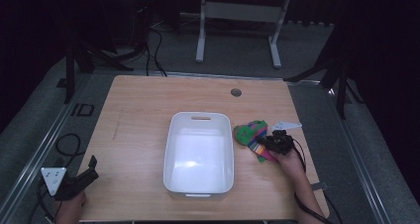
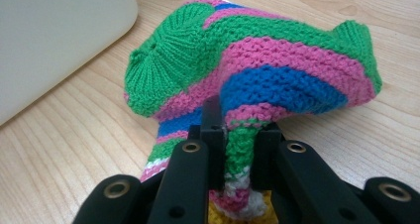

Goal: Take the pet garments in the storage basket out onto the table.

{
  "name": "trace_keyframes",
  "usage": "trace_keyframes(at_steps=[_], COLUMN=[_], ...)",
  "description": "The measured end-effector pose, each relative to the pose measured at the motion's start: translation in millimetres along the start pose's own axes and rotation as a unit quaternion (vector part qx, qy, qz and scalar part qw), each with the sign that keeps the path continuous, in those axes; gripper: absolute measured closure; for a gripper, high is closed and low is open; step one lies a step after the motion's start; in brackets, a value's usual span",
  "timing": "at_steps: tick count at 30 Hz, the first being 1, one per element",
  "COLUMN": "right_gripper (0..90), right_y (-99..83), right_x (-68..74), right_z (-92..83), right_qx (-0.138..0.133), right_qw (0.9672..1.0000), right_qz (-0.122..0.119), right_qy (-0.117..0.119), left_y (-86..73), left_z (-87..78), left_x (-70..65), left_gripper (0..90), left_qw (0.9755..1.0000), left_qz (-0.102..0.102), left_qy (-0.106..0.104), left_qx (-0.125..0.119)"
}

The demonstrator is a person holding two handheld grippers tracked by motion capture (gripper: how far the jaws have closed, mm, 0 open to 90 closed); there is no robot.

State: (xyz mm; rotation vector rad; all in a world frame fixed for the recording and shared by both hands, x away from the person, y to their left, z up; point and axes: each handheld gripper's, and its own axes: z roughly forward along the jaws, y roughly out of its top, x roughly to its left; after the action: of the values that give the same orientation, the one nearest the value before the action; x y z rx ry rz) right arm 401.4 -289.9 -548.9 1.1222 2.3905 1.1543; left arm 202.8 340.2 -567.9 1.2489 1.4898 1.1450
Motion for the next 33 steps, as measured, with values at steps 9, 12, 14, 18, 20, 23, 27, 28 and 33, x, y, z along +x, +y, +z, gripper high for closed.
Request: trace_keyframes(at_steps=[9,12,14,18,20,23,27,28,33], right_gripper=[55.3,50.6,47.7,43.6,40.6,35.2,25.5,21.1,13.7], right_y=[12.7,15.3,17.0,20.0,21.3,20.7,15.6,13.7,-0.6], right_x=[5.9,8.3,8.6,9.1,10.2,11.7,7.7,5.8,-0.7], right_z=[-14.1,-21.5,-27.0,-41.0,-49.2,-56.5,-65.1,-66.9,-73.8], right_qx=[0.029,0.027,0.021,-0.002,-0.016,-0.025,-0.033,-0.036,-0.025], right_qw=[0.9985,0.9978,0.9977,0.9976,0.9975,0.9968,0.9968,0.9965,0.9955], right_qz=[-0.034,-0.043,-0.043,-0.038,-0.033,-0.031,-0.008,-0.001,0.002], right_qy=[-0.032,-0.042,-0.047,-0.059,-0.060,-0.069,-0.073,-0.075,-0.091], left_y=[0.0,-0.1,-0.1,-0.1,-0.1,-0.2,-0.2,-0.2,-0.2], left_z=[0.0,-0.1,-0.2,-0.2,-0.2,-0.3,-0.3,-0.3,-0.3], left_x=[-0.1,-0.2,-0.2,-0.2,-0.2,-0.3,-0.3,-0.3,-0.6], left_gripper=[1.0,1.0,1.0,0.9,0.9,0.9,1.0,1.0,1.0], left_qw=[1.0000,1.0000,1.0000,1.0000,1.0000,1.0000,1.0000,1.0000,1.0000], left_qz=[0.000,-0.001,-0.001,-0.001,-0.001,0.000,0.000,0.000,-0.001], left_qy=[0.000,0.000,0.000,0.001,0.001,0.001,0.001,0.001,0.001], left_qx=[0.000,-0.001,-0.001,-0.001,-0.001,-0.002,-0.002,-0.001,-0.002])
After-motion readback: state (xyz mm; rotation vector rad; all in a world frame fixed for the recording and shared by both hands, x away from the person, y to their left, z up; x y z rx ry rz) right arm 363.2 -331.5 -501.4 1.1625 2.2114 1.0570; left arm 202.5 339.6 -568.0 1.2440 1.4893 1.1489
